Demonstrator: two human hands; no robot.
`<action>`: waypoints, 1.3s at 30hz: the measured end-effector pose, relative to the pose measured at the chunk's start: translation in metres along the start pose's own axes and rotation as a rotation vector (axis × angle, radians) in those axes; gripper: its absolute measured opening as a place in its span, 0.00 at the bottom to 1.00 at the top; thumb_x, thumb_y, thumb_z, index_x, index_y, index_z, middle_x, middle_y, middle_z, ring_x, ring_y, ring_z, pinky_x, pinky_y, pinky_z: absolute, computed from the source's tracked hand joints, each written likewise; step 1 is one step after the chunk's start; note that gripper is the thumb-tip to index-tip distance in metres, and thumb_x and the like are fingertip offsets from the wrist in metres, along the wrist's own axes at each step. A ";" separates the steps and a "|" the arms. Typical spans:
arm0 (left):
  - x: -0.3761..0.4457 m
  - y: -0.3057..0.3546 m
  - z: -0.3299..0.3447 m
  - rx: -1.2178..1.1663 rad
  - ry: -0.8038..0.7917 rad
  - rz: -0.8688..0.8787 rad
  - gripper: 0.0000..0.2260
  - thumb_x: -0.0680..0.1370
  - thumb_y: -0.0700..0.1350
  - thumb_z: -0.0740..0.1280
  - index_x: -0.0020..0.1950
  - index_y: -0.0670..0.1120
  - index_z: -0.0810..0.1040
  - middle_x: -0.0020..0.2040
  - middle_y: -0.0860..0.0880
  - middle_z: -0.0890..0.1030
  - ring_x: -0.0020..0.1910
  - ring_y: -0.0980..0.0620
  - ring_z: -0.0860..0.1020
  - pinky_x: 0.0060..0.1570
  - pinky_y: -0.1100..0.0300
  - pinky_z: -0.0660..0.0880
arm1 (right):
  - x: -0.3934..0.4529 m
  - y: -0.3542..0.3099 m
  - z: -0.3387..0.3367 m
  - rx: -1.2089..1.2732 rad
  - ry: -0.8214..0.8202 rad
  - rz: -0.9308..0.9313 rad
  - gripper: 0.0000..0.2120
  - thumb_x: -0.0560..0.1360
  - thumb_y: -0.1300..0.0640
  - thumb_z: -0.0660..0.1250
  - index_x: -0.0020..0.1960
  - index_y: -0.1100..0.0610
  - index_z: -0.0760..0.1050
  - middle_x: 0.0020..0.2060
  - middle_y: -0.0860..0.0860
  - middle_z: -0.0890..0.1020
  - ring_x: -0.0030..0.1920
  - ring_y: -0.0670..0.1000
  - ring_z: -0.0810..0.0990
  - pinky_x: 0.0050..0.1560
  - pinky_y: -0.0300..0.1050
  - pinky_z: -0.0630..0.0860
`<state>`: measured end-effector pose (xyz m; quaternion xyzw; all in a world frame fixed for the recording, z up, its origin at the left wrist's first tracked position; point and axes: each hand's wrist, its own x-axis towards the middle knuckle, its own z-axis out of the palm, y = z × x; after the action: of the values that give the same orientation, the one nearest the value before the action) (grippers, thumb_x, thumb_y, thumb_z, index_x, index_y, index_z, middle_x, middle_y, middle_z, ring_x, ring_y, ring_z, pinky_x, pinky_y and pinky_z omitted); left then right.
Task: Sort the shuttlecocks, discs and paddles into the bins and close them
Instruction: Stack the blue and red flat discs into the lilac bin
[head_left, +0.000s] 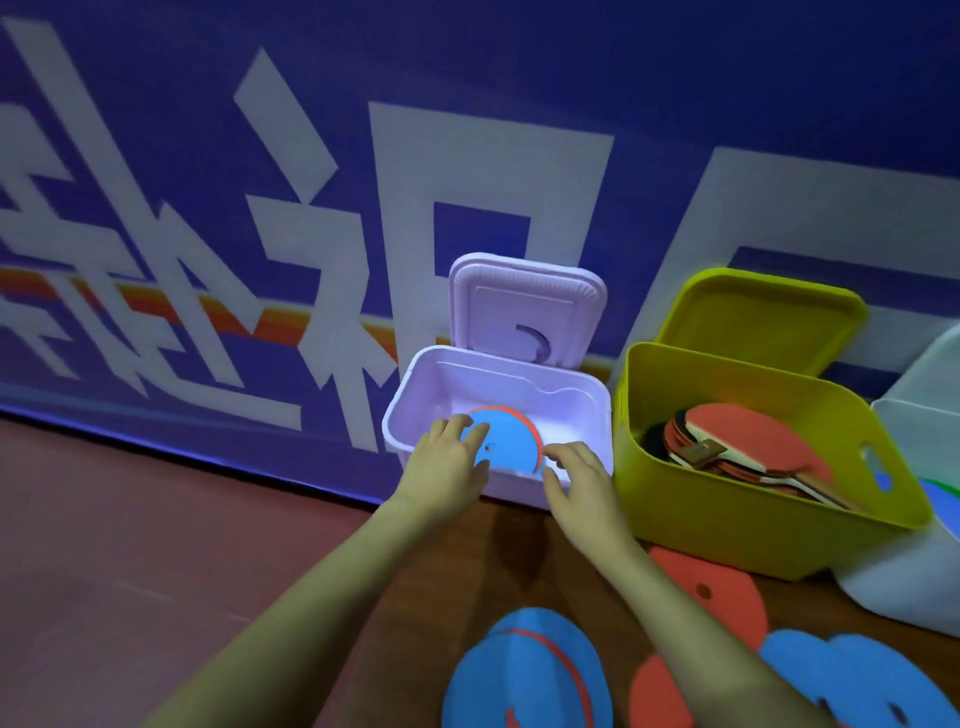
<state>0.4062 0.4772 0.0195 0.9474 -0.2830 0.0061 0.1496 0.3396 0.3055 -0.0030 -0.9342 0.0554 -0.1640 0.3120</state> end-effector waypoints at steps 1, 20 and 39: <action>-0.014 0.008 0.002 -0.019 0.001 -0.006 0.22 0.79 0.47 0.60 0.73 0.44 0.64 0.69 0.43 0.66 0.65 0.42 0.66 0.59 0.53 0.65 | -0.016 0.002 -0.004 0.016 -0.003 -0.017 0.14 0.73 0.57 0.60 0.55 0.60 0.78 0.49 0.54 0.79 0.51 0.54 0.78 0.52 0.48 0.74; -0.193 0.073 0.120 -0.259 -0.422 -0.608 0.37 0.75 0.62 0.62 0.76 0.46 0.50 0.74 0.39 0.53 0.73 0.38 0.53 0.68 0.45 0.57 | -0.194 0.075 0.020 -0.105 -0.574 0.380 0.41 0.71 0.44 0.70 0.75 0.58 0.55 0.74 0.56 0.59 0.74 0.54 0.56 0.71 0.45 0.55; -0.179 0.064 0.149 -0.249 -0.381 -0.275 0.44 0.73 0.61 0.67 0.77 0.46 0.44 0.77 0.46 0.46 0.74 0.43 0.49 0.71 0.49 0.51 | -0.188 0.082 0.034 -0.103 -0.419 0.535 0.39 0.67 0.49 0.74 0.73 0.53 0.60 0.67 0.55 0.63 0.68 0.58 0.62 0.68 0.48 0.56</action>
<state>0.2100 0.4790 -0.1224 0.9354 -0.1730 -0.2276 0.2083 0.1743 0.2983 -0.1291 -0.9144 0.2416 0.1220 0.3010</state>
